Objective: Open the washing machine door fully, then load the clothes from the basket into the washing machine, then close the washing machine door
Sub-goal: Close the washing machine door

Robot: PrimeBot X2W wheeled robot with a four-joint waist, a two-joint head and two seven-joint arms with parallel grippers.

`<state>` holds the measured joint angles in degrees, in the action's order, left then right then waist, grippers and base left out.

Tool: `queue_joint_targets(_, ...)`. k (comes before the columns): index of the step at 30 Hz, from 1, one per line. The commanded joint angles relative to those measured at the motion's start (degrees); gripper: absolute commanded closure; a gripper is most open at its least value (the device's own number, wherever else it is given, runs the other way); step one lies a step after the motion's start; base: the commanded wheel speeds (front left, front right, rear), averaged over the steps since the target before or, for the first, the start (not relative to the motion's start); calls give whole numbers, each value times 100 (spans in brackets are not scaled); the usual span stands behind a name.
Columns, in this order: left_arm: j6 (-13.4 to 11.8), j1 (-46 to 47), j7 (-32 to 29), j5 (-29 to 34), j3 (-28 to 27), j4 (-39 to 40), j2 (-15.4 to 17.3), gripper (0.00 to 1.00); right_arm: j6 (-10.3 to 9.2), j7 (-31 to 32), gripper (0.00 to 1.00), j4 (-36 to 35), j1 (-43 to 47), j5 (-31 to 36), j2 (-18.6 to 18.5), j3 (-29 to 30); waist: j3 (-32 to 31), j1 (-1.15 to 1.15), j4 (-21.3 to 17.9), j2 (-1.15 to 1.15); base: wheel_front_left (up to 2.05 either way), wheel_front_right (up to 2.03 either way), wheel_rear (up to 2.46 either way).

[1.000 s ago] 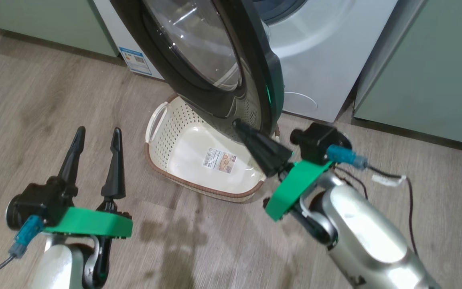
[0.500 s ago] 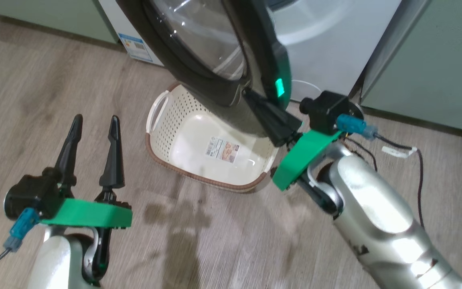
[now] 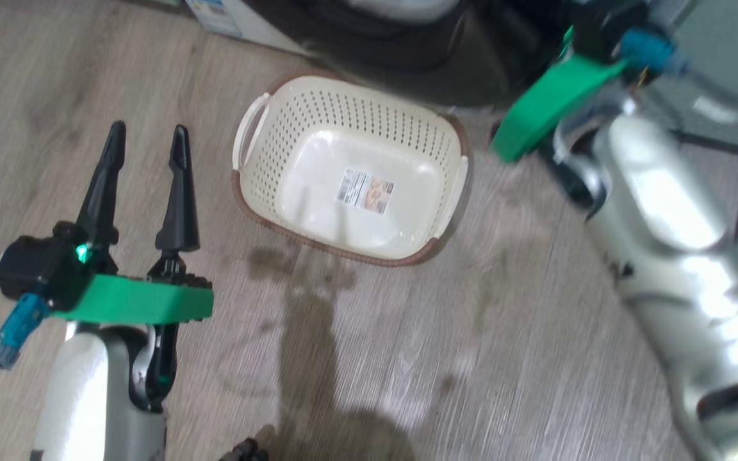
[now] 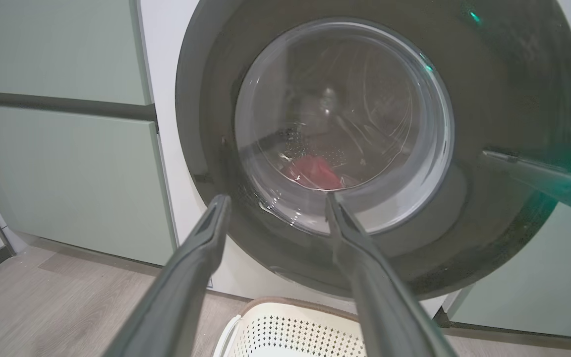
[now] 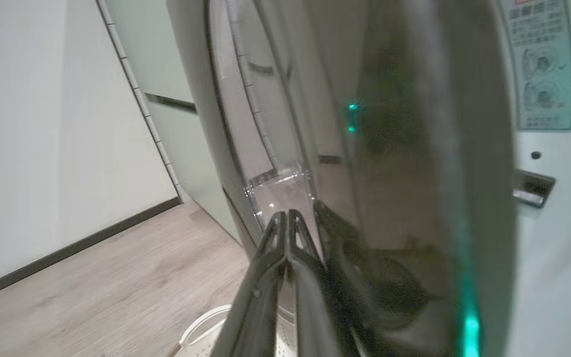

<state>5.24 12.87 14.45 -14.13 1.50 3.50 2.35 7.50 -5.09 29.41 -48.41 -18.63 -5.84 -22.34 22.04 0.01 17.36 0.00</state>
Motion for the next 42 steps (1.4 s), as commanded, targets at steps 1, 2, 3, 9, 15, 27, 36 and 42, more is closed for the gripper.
queue_joint_targets(1,26,210,54,-24,-206,221,63,0,-1,-87,100,51,-429,69,45,70,181,-1,38,0,0,0,0)
queue_joint_targets(2,32,248,54,-34,-199,224,60,0,-1,-107,100,172,-575,82,26,120,228,-1,52,0,0,0,0)
queue_joint_targets(3,36,281,54,-43,-192,223,59,0,-1,-132,100,291,-718,93,13,169,272,-1,62,0,0,0,0)
queue_joint_targets(9,-1,458,54,-195,-104,229,55,0,-1,-361,100,1134,-1577,189,-42,495,479,-1,120,0,0,0,0)
queue_joint_targets(15,-23,512,54,-228,-63,219,54,0,-1,-571,100,1669,-2004,249,-34,729,538,-1,141,0,0,0,0)
queue_joint_targets(27,-25,487,55,-158,-31,141,54,0,-1,-908,100,2264,-2147,267,129,557,366,-1,103,0,0,0,0)
queue_joint_targets(36,65,184,55,34,-45,-48,54,0,-1,-985,24,1661,-1040,-69,190,66,-258,-1,-138,0,0,0,0)
queue_joint_targets(42,134,-80,55,202,-34,-172,88,0,-1,-989,0,573,87,12,133,420,-676,-1,-377,0,0,0,0)
